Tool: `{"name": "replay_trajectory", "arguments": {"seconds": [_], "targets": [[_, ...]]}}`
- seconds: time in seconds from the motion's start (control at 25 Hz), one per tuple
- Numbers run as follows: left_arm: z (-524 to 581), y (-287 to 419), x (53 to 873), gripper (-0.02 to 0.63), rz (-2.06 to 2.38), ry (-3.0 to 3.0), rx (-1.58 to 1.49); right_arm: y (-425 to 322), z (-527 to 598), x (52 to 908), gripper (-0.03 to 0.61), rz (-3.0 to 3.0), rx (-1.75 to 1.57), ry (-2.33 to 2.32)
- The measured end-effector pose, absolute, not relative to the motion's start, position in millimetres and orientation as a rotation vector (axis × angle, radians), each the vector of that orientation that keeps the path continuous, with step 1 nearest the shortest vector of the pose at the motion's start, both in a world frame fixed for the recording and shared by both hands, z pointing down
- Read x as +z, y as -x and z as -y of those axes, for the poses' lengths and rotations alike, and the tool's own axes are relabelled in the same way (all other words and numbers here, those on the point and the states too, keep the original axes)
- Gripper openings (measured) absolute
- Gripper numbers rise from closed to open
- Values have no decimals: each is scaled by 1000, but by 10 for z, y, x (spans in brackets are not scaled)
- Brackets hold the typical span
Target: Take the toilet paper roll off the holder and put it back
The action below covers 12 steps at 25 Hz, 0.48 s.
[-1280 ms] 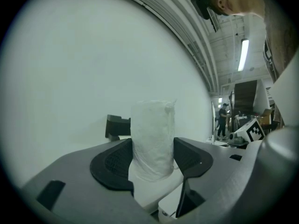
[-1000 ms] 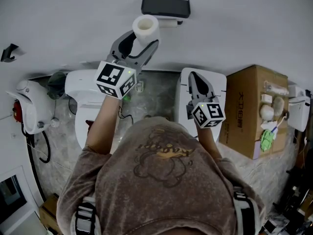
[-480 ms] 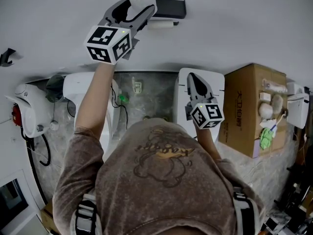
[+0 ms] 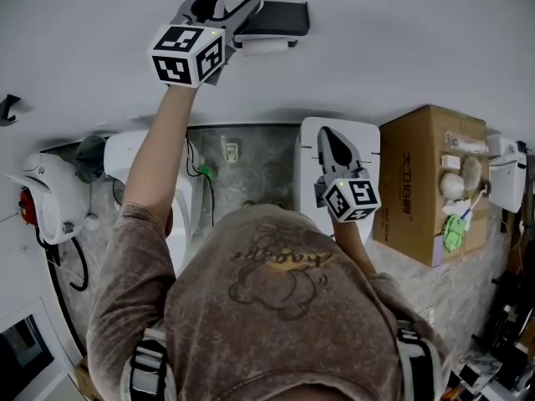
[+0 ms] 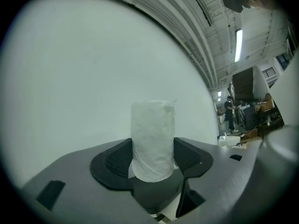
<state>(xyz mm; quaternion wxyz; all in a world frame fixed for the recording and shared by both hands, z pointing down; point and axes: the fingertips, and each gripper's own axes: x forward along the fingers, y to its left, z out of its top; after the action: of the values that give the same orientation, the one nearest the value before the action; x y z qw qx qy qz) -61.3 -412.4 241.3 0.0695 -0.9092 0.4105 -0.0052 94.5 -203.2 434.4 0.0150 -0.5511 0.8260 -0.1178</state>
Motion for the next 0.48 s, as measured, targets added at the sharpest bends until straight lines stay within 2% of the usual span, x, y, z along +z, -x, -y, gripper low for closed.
{"name": "replay_trajectory", "arguments": {"seconds": [0.48], "targets": [[4256, 567, 2767, 285, -1245, 2731, -129, -1006, 2079, 4370, -2, -2558, -380, 1739]]}}
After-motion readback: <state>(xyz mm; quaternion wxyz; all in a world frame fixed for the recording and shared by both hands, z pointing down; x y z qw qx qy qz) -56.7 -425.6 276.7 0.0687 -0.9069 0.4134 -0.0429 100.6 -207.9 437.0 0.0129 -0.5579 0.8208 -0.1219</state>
